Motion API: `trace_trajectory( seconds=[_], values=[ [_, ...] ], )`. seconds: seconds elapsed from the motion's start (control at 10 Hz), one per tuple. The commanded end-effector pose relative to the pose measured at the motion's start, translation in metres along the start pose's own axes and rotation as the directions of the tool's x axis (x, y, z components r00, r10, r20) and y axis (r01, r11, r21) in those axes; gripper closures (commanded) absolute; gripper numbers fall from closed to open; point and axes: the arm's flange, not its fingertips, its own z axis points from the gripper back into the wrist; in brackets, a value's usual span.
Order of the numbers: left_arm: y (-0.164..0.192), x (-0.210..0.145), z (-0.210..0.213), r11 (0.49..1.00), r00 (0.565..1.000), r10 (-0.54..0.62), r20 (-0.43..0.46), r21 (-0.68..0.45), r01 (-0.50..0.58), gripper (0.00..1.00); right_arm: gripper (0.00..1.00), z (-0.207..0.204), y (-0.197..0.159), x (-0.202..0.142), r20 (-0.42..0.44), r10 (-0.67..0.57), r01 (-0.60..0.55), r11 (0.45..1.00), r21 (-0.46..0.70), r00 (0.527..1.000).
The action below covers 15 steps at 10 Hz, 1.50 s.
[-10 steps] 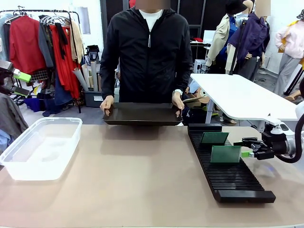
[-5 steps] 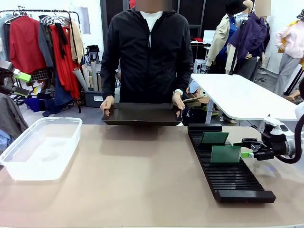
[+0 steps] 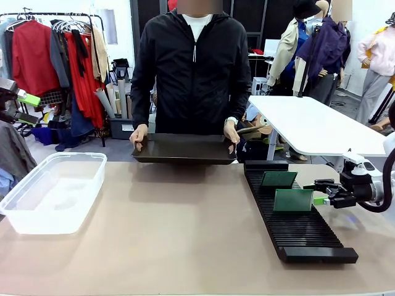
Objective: Sort PCBs into racks and boxes based on the side picked up.
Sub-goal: If the short side of the Blank PCB is picked up, insert it into the PCB Rack ; if the long side is picked up, place it in the Organizing box.
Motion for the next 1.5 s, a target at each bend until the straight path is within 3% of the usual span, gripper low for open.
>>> trace_trajectory(
  seconds=[0.0, 0.3, 0.8, 1.0, 1.4],
  values=[
    [-0.003, 0.0, 0.0, 1.0, 1.0, -0.003, 0.004, -0.008, 0.003, 0.0, 0.0, 0.0, 0.0, 0.003, 0.003, 0.019, -0.019, 1.0, 0.002, 1.0],
    [-0.003, 0.0, 0.0, 1.0, 1.0, -0.003, 0.004, -0.008, 0.003, 0.0, 0.0, 0.0, 0.0, 0.0, 0.0, 0.0, 0.0, 1.0, 0.0, 1.0],
    [-0.003, 0.0, 0.0, 1.0, 1.0, -0.003, 0.004, -0.008, 0.003, 0.0, 0.0, 0.001, 0.046, 0.108, -0.011, -0.109, 0.109, 0.994, -0.006, 0.994],
    [-0.003, 0.0, 0.0, 1.0, 1.0, -0.003, 0.004, -0.008, 0.003, 0.0, 0.0, -0.011, 0.076, 0.134, -0.01, -0.196, 0.196, 0.981, -0.011, 0.981],
    [-0.003, 0.0, 0.0, 1.0, 1.0, -0.003, 0.004, -0.008, 0.003, 0.0, 0.0, -0.029, 0.13, 0.165, 0.028, -0.422, 0.423, 0.903, -0.074, 0.906]
  ],
)
